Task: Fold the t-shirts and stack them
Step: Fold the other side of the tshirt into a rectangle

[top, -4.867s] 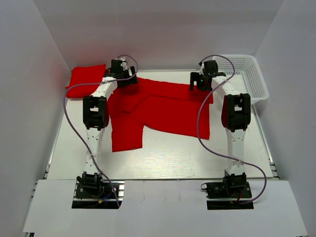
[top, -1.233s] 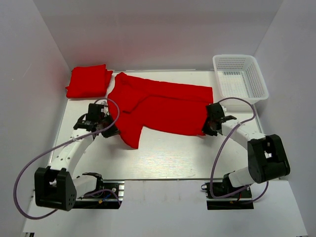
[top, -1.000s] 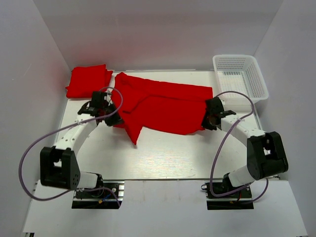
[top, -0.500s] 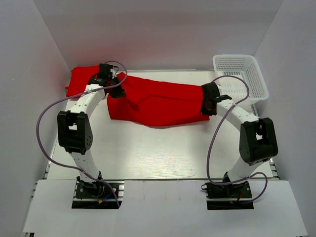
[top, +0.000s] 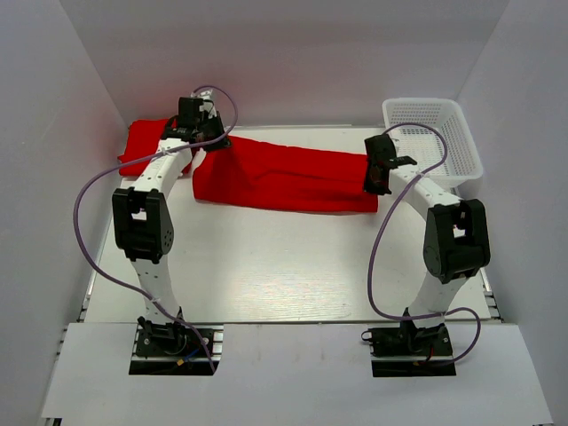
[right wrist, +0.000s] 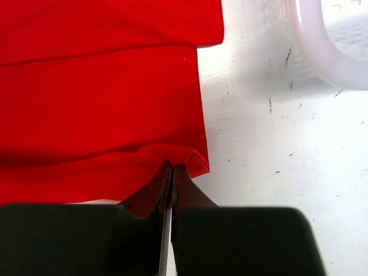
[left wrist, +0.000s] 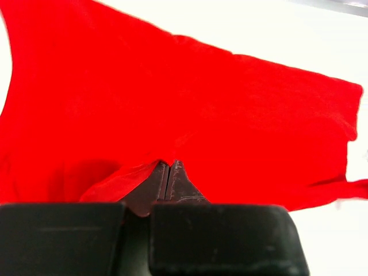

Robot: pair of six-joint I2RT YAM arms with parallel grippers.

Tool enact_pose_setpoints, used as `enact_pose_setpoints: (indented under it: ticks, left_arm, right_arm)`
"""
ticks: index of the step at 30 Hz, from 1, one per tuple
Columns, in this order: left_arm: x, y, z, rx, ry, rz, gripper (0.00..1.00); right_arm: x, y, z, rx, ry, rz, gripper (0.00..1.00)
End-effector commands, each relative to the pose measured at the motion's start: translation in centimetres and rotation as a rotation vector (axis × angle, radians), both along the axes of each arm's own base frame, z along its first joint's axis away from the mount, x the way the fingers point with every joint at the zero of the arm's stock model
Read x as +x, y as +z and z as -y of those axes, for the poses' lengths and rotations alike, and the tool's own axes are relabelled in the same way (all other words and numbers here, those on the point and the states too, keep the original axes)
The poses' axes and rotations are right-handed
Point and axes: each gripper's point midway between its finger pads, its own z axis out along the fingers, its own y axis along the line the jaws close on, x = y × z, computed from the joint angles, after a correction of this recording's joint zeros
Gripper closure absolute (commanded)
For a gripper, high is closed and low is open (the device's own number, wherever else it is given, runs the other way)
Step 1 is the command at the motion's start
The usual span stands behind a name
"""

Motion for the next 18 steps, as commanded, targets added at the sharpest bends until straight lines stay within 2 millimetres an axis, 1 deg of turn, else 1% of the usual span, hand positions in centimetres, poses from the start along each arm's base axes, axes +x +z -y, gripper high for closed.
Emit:
enact_pose_setpoints:
  ticks: [1, 2, 3, 4, 5, 6, 7, 8, 9, 10, 11, 12, 13, 14, 15, 17, 18]
  left_arm:
    - [1.8, 4.9, 1.4, -0.015, -0.125, 0.180, 1.00]
    - [1.9, 5.2, 1.6, -0.008, -0.149, 0.203, 1.00]
    - [2.1, 4.9, 1.8, -0.010, -0.166, 0.210, 1.00]
    - [2.4, 5.7, 2.1, -0.019, -0.178, 0.235, 1.00]
    - [2.7, 5.8, 1.5, 0.001, -0.181, 0.254, 1.00]
    - [2.8, 5.3, 1.5, 0.001, -0.181, 0.245, 1.00]
    - [3.0, 5.7, 1.4, 0.014, -0.179, 0.258, 1.00]
    - [3.6, 5.4, 0.4, 0.030, -0.146, 0.257, 1.00]
    - [3.7, 5.9, 0.4, 0.029, -0.146, 0.268, 1.00]
    - [4.1, 5.4, 0.3, 0.035, -0.137, 0.265, 1.00]
    - [4.4, 4.6, -0.4, 0.038, -0.125, 0.251, 1.00]
    - [4.8, 5.1, -0.4, 0.037, -0.125, 0.264, 1.00]
    - [5.1, 5.0, -1.1, 0.039, -0.113, 0.264, 1.00]
    - [5.5, 4.3, -1.1, 0.039, -0.113, 0.255, 1.00]
    - [5.8, 4.3, -1.6, 0.040, -0.104, 0.256, 1.00]
    - [6.3, 4.1, -1.6, 0.047, -0.108, 0.267, 1.00]
    - [6.9, 3.3, -2.1, 0.048, -0.099, 0.264, 1.00]
  right_arm:
    - [1.3, 1.8, 0.7, -0.023, -0.008, 0.042, 1.00]
    - [1.4, 1.9, 0.8, -0.027, -0.012, 0.044, 1.00]
    - [1.5, 2.0, 0.8, -0.025, -0.014, 0.050, 1.00]
    - [1.6, 2.0, 1.0, -0.026, -0.022, 0.049, 1.00]
    - [1.6, 1.9, 1.1, -0.026, -0.022, 0.049, 1.00]
    - [1.8, 1.9, 1.1, -0.023, -0.024, 0.050, 1.00]
    - [1.9, 1.9, 1.1, -0.021, -0.023, 0.050, 1.00]
    - [2.2, 2.2, 1.2, -0.021, -0.028, 0.059, 1.00]
    - [2.3, 1.9, 1.2, -0.024, -0.025, 0.052, 1.00]
    - [2.6, 2.0, 1.3, -0.020, -0.027, 0.056, 1.00]
    - [3.0, 2.4, 1.4, -0.030, -0.014, 0.063, 1.00]
    - [3.1, 2.0, 1.4, -0.020, -0.032, 0.057, 1.00]
    - [3.3, 1.9, 1.4, -0.015, -0.030, 0.057, 1.00]
    - [3.7, 2.0, 1.5, -0.013, -0.034, 0.058, 1.00]
    - [3.8, 1.9, 1.5, -0.008, -0.032, 0.055, 1.00]
    - [4.2, 1.8, 1.6, -0.003, -0.033, 0.052, 1.00]
    - [4.3, 1.5, 1.6, -0.001, -0.036, 0.044, 1.00]
